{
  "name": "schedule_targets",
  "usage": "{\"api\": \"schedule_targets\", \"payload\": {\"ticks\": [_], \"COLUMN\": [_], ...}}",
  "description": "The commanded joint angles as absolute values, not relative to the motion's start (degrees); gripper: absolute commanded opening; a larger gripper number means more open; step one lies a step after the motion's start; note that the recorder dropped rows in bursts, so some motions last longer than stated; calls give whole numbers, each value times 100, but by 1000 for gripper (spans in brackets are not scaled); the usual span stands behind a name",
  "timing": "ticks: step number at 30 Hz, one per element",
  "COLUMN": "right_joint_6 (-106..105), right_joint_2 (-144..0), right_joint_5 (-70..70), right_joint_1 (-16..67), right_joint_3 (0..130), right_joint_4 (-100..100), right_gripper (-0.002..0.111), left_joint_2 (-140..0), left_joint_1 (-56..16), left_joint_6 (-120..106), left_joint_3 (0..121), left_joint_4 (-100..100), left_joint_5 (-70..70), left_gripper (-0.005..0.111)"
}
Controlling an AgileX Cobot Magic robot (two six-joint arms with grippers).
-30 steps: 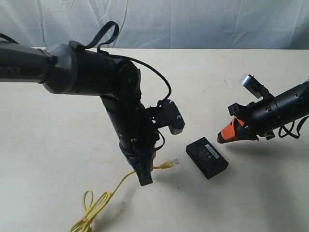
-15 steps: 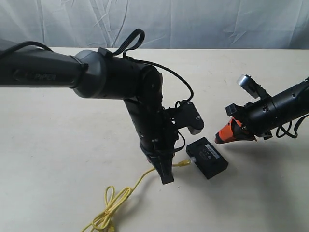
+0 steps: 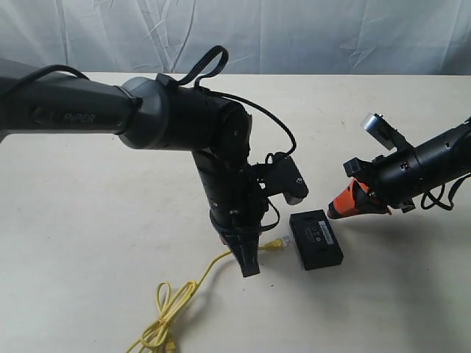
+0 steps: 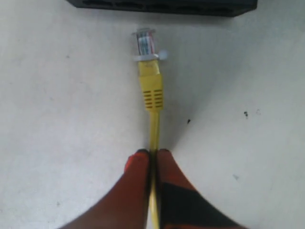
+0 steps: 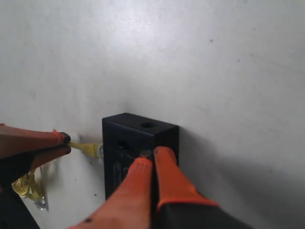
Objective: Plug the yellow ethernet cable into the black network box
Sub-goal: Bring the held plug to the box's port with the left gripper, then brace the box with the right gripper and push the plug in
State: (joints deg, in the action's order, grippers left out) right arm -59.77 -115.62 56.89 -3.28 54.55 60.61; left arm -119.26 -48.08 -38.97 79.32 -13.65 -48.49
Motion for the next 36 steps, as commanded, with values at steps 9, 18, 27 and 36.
{"api": "schedule_targets", "payload": {"ticks": [9, 18, 27, 36], "right_joint_6": [-6045, -6021, -5984, -5294], "right_joint_2": [-11552, -11552, -11552, -11394], "right_joint_5": [5702, 5608, 5608, 5428], "right_joint_1": [-251, -18, -18, -335], "right_joint_3": [5448, 5448, 5448, 5472], "right_joint_4": [6037, 5933, 6080, 5637], "right_gripper": [-1, -1, -1, -1], "left_joint_2": [-11940, -11940, -11930, -11930], "left_joint_1": [-4829, -4829, -4829, -4829], "left_joint_6": [-4153, -4286, -4406, -4406], "left_joint_3": [7963, 7963, 7963, 7963], "left_joint_4": [-1479, -1503, -1668, -1628], "left_joint_5": [-4923, -4901, -4912, -5026], "left_gripper": [0, 0, 0, 0]}}
